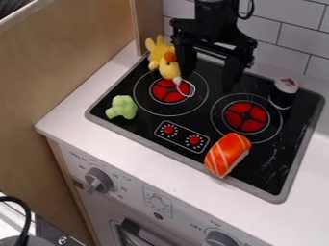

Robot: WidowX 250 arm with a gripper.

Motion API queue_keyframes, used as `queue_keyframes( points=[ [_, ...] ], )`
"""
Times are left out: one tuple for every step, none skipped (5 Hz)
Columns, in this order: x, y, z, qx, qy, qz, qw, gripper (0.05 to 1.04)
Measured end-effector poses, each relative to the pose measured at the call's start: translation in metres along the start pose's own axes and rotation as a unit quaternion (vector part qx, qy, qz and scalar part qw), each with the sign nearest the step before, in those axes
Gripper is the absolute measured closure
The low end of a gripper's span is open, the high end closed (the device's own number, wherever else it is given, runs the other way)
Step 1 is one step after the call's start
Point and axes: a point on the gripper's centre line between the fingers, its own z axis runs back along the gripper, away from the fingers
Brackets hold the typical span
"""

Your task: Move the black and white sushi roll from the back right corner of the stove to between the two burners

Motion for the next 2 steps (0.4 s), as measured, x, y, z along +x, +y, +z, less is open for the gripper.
queue_keyframes(
  points=[
    [-0.0038, -0.0005, -0.0090, -0.001, 0.016, 0.003, 0.9999, 0.084],
    [-0.0050, -0.0038, -0.0103, -0.004, 0.021, 0.004, 0.9998, 0.084]
  ],
)
